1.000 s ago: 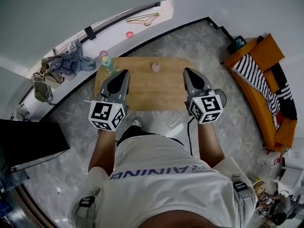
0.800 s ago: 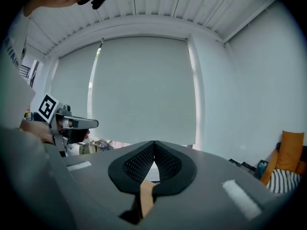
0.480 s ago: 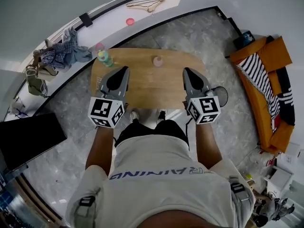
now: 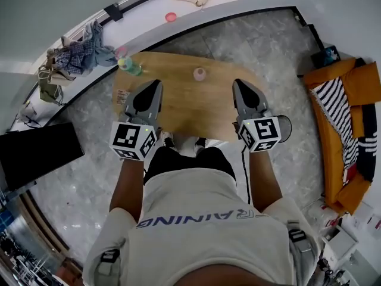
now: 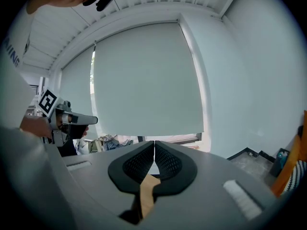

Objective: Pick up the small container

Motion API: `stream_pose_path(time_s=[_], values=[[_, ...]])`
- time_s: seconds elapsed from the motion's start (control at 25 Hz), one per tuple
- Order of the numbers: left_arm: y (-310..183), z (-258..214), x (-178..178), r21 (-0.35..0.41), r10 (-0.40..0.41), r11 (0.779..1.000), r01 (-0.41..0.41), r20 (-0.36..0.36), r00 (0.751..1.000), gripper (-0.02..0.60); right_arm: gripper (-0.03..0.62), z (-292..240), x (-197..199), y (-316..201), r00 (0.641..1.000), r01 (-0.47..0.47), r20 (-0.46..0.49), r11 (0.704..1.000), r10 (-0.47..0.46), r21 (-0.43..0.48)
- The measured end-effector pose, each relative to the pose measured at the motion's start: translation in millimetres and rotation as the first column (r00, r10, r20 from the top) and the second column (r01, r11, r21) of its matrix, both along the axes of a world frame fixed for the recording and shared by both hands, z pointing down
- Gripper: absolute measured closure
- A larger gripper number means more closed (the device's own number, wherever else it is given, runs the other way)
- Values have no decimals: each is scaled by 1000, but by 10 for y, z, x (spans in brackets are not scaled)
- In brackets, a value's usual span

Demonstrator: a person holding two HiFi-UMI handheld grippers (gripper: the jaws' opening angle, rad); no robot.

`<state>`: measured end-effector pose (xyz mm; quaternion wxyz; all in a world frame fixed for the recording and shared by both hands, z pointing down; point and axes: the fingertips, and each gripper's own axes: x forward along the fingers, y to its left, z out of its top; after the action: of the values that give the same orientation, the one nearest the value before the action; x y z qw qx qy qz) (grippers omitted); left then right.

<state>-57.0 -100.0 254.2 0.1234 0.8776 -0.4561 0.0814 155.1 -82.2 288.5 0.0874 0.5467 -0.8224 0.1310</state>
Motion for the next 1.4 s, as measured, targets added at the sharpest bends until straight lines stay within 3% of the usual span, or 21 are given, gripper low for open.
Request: stream_pose_path(time_s=[0.56,0.88,1.12,1.32,1.4], values=[[-299,717,67,-25,19,1000,-19,13,1000,581,565,740,-85,-232,1000,-1,-23,998,0,-58],[-430,1224,18,-35,13,999,-13,7,1000,581,563,1331,-32,-426,999,-33,-38,997,31,-74],[-523,1652,12,-60,1,998,-1,-15,1000,581,550,1820,-151,-562,999,-7,-47,996,2,-93],[-485,1995,62,-97,6,995,-8,-16,1000,581,490,2295,-203,-603,999,-2,-42,990,-4,-140],[-474,2074,77,-105,11,994,-13,-17,1000,581,427,2460,-210,-626,999,-6,-40,987,-1,-161]])
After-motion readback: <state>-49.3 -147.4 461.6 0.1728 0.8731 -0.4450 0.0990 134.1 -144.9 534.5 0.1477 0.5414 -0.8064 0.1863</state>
